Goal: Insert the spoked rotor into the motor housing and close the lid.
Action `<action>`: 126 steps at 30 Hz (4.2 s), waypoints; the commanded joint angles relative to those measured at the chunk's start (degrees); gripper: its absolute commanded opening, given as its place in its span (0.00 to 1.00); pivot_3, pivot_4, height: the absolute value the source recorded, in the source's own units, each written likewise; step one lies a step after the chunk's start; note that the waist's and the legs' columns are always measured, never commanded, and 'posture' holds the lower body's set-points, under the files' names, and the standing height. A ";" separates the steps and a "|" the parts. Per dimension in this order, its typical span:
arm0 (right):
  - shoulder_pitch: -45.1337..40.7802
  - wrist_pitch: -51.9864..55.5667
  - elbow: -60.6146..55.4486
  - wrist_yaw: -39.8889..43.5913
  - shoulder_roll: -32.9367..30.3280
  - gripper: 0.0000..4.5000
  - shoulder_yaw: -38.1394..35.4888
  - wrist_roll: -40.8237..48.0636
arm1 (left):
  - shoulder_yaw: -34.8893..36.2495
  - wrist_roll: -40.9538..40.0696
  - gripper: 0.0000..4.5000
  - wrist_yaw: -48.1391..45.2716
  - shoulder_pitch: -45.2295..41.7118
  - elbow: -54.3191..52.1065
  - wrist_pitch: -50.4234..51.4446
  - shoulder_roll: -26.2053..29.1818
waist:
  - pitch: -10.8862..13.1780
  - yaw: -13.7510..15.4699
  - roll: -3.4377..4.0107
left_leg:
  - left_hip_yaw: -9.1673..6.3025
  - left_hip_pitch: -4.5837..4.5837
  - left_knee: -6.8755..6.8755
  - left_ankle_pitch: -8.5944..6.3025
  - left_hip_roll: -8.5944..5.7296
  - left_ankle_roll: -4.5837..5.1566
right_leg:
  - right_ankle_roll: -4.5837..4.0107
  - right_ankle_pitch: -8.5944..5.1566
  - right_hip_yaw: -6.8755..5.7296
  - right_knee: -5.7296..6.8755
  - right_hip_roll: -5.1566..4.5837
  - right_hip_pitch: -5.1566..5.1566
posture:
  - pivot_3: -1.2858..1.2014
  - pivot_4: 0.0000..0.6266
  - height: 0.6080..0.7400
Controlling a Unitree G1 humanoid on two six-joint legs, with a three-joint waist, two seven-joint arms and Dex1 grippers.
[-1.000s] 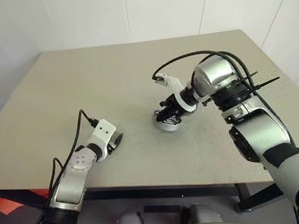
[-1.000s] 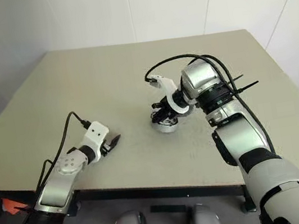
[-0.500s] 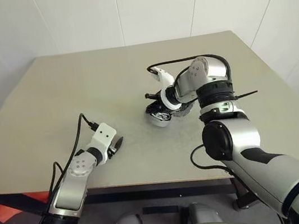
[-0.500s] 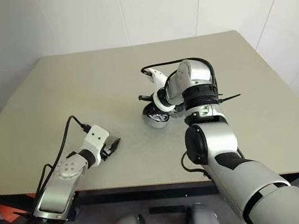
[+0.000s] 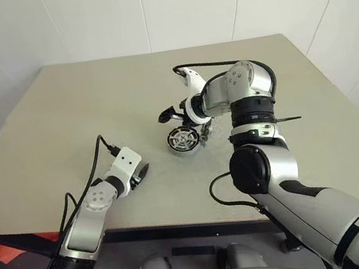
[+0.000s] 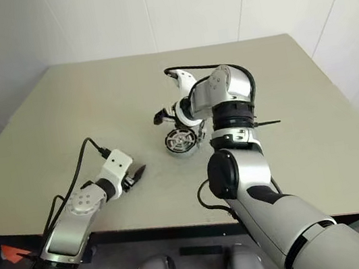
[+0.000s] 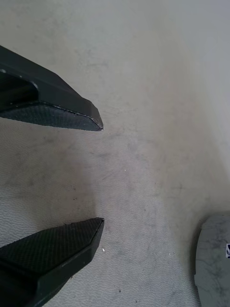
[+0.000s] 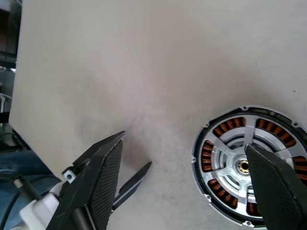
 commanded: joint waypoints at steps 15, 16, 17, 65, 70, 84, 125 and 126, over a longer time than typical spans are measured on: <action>21.87 -69.26 -10.84 35.38 -47.40 0.90 43.21 -16.27 | 14.89 -21.85 0.68 -6.80 -10.17 -1.44 7.97 -2.14 | -0.06 2.92 -0.19 | 0.04 -0.20 0.15 -0.20 -0.08 0.36 | -0.29 0.22 0.00 -0.33 -0.02 0.21 | 0.52 0.00 1.00; 25.06 -68.62 -12.92 35.77 -49.10 0.85 42.88 -16.53 | 14.20 -21.28 0.68 -7.19 -10.64 -0.30 7.49 -1.46 | -0.06 2.88 -0.18 | 0.04 -0.23 0.15 -0.22 -0.09 0.42 | -0.28 0.21 0.00 -0.34 -0.01 0.21 | 0.52 0.00 1.00; 28.66 -67.54 -15.56 36.88 -50.86 0.78 42.94 -16.71 | 13.44 -20.81 0.68 -7.60 -11.17 0.77 7.07 -0.92 | -0.06 2.69 -0.17 | 0.03 -0.24 0.15 -0.26 -0.09 0.50 | -0.27 0.20 0.00 -0.35 -0.01 0.19 | 0.52 0.00 1.00; 38.42 -60.76 -12.32 34.36 -19.70 0.15 46.83 -5.84 | 13.64 -17.59 0.68 -6.82 -14.89 6.41 3.74 4.03 | -0.21 1.29 -0.35 | 0.02 1.05 0.21 -0.29 0.02 0.72 | 0.12 -0.03 0.01 -0.39 0.01 1.47 | 0.52 0.00 1.00; 37.07 -60.59 -16.52 35.97 -20.02 0.15 42.30 -1.77 | 12.82 -16.56 0.68 -6.64 -15.30 8.18 1.75 3.64 | -0.21 1.20 -0.36 | 0.00 0.97 0.22 -0.29 0.00 0.71 | 0.13 -0.03 0.01 -0.43 0.00 1.44 | 0.52 0.00 1.00; 37.70 -66.23 -14.81 35.56 -20.07 0.99 43.01 -3.55 | 11.46 -16.06 0.68 -7.40 -15.70 8.98 1.32 3.22 | -0.21 1.19 -0.37 | 0.01 -0.02 0.19 -0.22 0.00 0.62 | -0.33 0.23 0.00 -0.36 0.01 0.40 | 0.52 0.00 1.00; 37.06 -69.22 -8.49 37.65 -21.75 0.70 46.26 -7.51 | 11.69 -15.26 0.68 -7.03 -14.29 8.59 1.68 3.67 | -0.22 1.22 -0.38 | 0.00 0.36 0.19 -0.28 0.01 0.71 | 0.07 0.00 -0.01 -0.37 0.01 0.81 | 0.52 0.00 1.00; 37.08 -69.34 -8.20 37.34 -21.66 0.70 46.34 -7.72 | 11.71 -15.25 0.68 -7.03 -14.26 8.57 1.68 3.66 | -0.22 1.22 -0.38 | 0.00 0.36 0.19 -0.28 0.01 0.71 | 0.07 0.00 -0.01 -0.37 0.01 0.81 | 0.52 0.00 1.00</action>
